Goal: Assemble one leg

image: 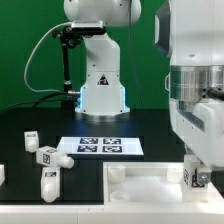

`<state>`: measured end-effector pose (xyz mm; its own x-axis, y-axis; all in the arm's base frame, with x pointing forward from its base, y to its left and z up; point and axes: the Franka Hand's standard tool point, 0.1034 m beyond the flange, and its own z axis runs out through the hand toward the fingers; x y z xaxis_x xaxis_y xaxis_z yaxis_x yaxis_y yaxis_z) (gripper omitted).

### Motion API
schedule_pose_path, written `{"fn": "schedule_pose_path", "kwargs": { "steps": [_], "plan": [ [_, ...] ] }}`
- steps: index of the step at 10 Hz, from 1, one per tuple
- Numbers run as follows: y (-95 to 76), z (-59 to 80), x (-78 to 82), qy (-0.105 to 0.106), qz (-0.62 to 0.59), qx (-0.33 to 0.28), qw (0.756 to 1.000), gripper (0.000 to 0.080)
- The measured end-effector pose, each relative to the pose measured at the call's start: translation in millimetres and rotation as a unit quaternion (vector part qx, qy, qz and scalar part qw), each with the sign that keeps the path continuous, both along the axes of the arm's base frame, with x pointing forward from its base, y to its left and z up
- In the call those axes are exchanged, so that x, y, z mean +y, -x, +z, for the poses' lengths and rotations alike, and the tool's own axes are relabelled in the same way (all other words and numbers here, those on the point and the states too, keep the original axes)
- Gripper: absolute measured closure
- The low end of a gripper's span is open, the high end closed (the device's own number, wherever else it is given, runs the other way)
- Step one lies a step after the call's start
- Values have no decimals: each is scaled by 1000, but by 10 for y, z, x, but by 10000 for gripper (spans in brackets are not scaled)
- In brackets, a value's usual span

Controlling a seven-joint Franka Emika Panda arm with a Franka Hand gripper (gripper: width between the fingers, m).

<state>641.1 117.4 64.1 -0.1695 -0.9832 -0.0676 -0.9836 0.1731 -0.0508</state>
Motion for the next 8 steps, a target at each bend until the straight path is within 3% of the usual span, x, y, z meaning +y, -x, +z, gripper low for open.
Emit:
{"fn": "schedule_pose_path", "kwargs": {
  "steps": [2,7,8],
  "plan": [
    [-5,2,2,-2,-62,1,998,515],
    [-5,-2,-27,1,-76,0,997,515],
    [-12,23,-8,0,-70,-2,998,413]
  ]
}}
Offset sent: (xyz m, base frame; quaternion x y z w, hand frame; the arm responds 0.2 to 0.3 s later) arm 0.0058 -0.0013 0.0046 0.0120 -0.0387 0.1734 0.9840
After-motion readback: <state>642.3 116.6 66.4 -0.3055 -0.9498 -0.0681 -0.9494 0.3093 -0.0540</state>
